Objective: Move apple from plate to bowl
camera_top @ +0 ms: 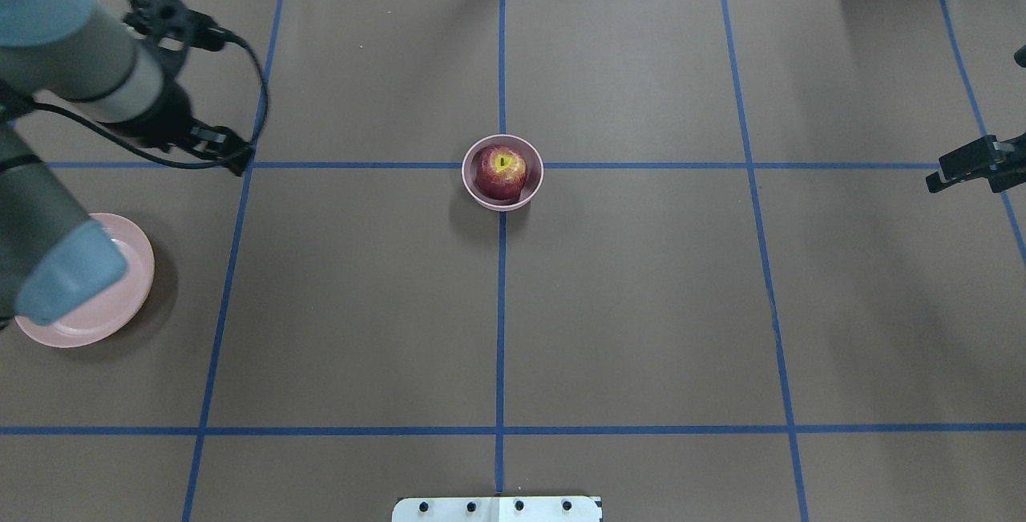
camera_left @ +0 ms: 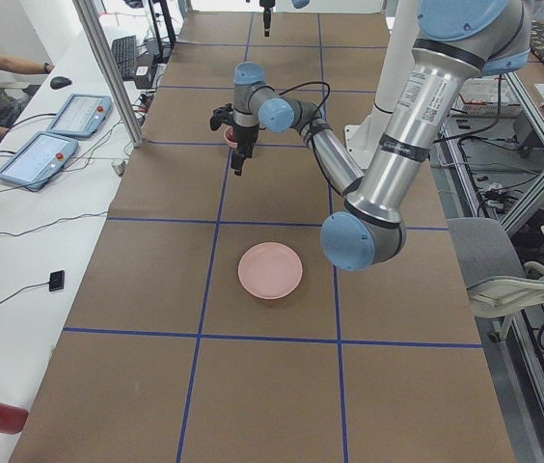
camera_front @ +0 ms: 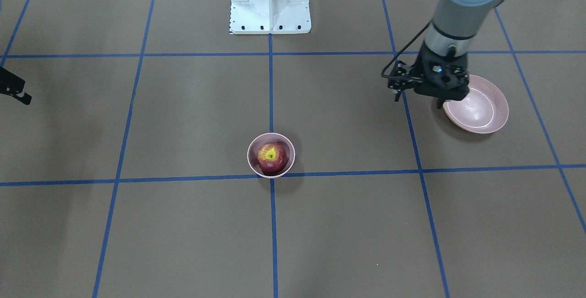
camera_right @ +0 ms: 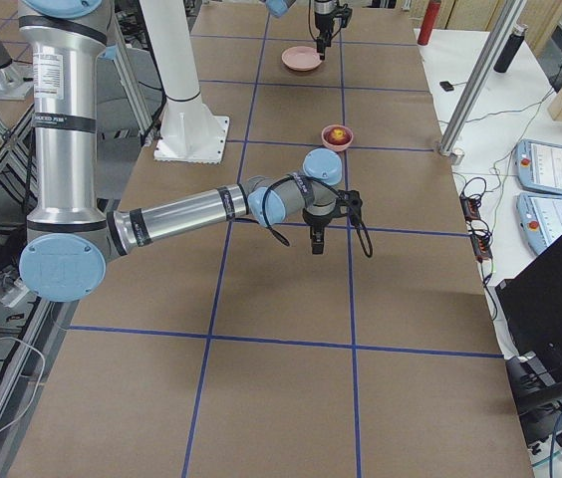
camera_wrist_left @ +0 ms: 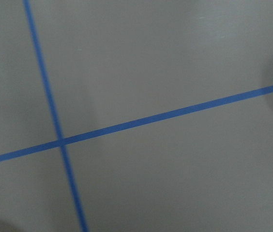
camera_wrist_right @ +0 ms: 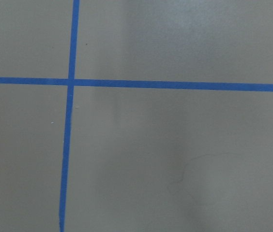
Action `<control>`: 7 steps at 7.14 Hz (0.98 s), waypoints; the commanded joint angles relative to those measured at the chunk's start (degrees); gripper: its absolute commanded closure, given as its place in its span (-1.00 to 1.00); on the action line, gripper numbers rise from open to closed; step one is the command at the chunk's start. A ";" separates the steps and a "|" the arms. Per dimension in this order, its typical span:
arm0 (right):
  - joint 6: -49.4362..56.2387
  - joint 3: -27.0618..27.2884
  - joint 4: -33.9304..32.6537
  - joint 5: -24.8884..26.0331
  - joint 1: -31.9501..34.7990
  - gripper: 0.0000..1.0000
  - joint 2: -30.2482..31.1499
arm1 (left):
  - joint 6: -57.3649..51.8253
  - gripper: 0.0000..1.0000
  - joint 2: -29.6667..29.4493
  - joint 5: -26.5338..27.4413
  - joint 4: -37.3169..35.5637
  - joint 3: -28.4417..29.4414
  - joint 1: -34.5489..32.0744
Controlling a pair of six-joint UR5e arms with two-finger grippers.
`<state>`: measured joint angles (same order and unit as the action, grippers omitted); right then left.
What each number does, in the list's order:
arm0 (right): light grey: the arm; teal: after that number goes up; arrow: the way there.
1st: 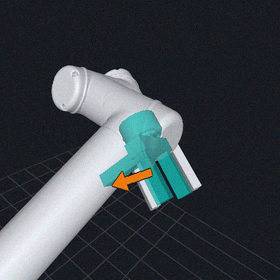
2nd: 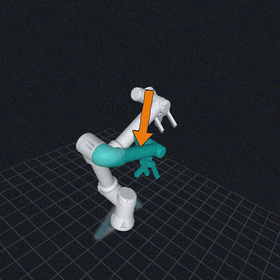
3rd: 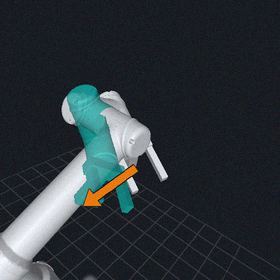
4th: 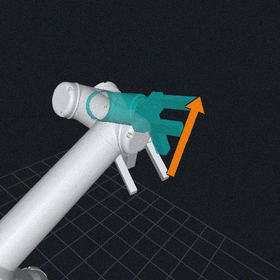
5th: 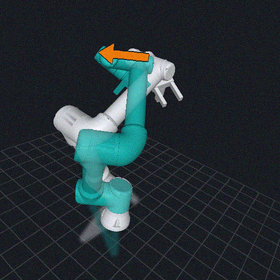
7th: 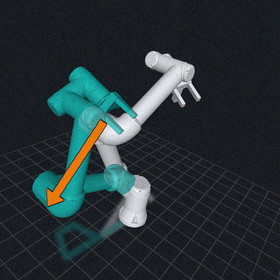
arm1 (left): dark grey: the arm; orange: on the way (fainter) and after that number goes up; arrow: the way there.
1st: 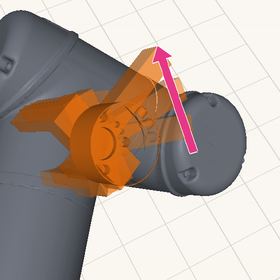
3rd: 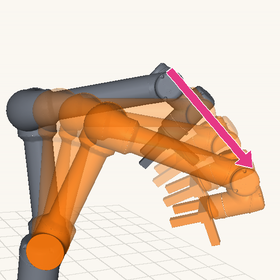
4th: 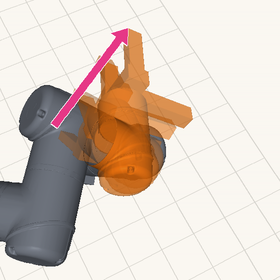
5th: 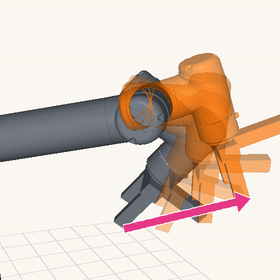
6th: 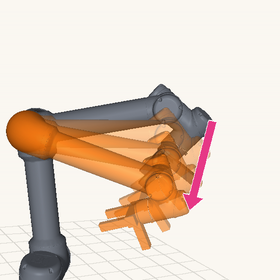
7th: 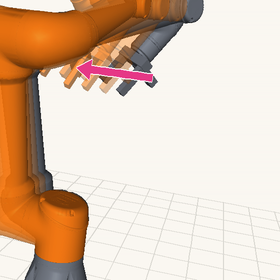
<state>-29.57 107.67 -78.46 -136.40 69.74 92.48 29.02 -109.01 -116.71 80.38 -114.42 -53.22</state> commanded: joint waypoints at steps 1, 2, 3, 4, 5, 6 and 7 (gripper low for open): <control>1.96 -0.45 0.06 0.00 1.36 -1.00 0.59 | -18.85 -0.97 11.06 -2.99 0.48 -0.55 -11.25; 4.58 -0.45 -0.02 0.00 2.15 -1.00 1.72 | -22.21 -0.97 13.45 -3.60 3.09 1.20 -14.42; 6.00 -0.79 -0.02 0.00 2.85 -1.00 2.08 | -25.82 -0.97 16.17 -7.96 7.38 3.91 -16.98; 6.01 -0.88 -0.02 0.00 2.86 -1.00 2.17 | -27.94 -0.97 18.46 -9.48 10.38 5.51 -19.35; 6.01 -0.89 -0.02 0.00 2.86 -1.00 2.17 | -27.87 -0.97 19.00 -9.50 10.68 5.61 -19.55; 6.01 -0.89 -0.02 0.00 2.86 -1.00 2.26 | -27.53 -0.97 19.01 -9.50 10.68 5.96 -19.46; 6.10 -1.06 0.06 0.00 3.03 -1.00 2.35 | -27.52 -0.97 19.09 -9.50 10.68 6.40 -19.55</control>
<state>-23.57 106.75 -78.47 -136.41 72.63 94.72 1.51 -90.17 -126.10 90.86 -108.59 -72.58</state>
